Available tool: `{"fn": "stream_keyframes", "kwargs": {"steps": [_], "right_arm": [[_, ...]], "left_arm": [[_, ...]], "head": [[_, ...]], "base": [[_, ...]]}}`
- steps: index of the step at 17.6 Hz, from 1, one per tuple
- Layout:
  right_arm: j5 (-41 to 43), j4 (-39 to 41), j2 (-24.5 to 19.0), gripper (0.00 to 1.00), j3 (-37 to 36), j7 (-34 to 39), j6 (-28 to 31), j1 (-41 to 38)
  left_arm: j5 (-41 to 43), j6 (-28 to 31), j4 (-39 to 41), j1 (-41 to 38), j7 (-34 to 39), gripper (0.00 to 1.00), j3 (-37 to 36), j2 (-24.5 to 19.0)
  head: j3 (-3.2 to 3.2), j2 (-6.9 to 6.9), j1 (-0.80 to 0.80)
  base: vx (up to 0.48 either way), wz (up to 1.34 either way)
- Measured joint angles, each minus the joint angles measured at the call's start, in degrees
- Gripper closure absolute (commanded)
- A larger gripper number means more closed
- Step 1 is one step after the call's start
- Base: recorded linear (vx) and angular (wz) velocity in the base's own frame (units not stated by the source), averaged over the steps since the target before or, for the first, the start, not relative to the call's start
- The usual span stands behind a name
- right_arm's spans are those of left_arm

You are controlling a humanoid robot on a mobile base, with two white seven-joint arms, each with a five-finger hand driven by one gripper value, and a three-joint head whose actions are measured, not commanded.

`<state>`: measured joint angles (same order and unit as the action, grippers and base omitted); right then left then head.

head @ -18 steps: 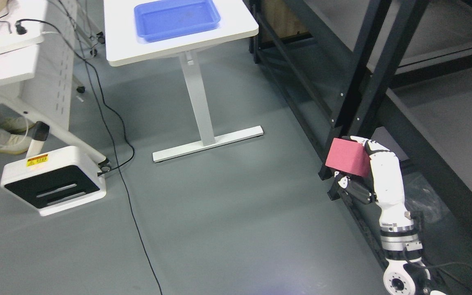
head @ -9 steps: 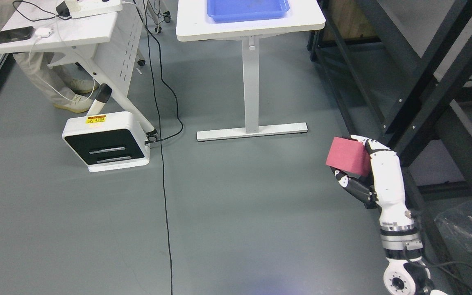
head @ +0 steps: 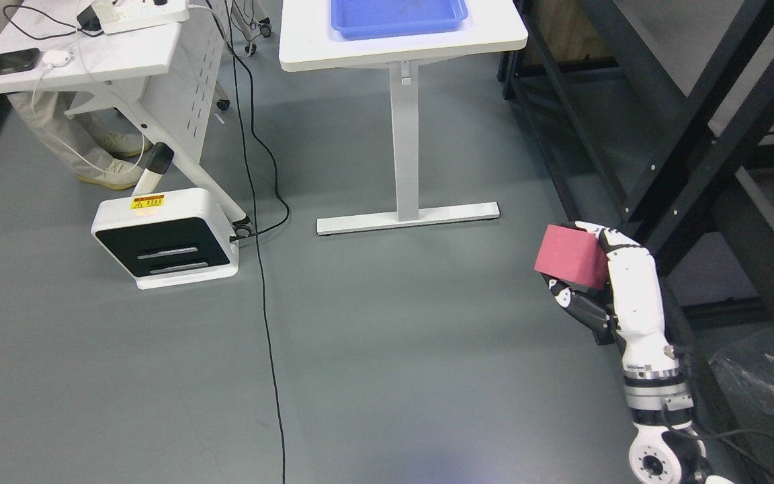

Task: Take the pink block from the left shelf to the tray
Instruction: 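Carry the pink block in the right hand toward the blue tray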

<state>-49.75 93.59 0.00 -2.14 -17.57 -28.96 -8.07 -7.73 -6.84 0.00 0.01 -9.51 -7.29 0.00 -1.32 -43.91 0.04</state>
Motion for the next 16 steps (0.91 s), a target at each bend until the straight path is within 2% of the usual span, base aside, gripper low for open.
{"fn": "stream_keyframes", "kwargs": {"steps": [8,16], "right_arm": [[0.0,0.0,0.0,0.94,0.0,0.0,0.0,-0.1],[0.0,0.0,0.0,0.94,0.1,0.0,0.0,0.0]], "left_arm": [[0.0,0.1,0.0,0.0,0.0,0.0,0.0,0.0],[0.0,0.1,0.0,0.0,0.0,0.0,0.0,0.0]], "head": [[0.0,0.0,0.0],[0.0,0.0,0.0]], "base": [[0.092,0.27],[0.189,0.12]]}}
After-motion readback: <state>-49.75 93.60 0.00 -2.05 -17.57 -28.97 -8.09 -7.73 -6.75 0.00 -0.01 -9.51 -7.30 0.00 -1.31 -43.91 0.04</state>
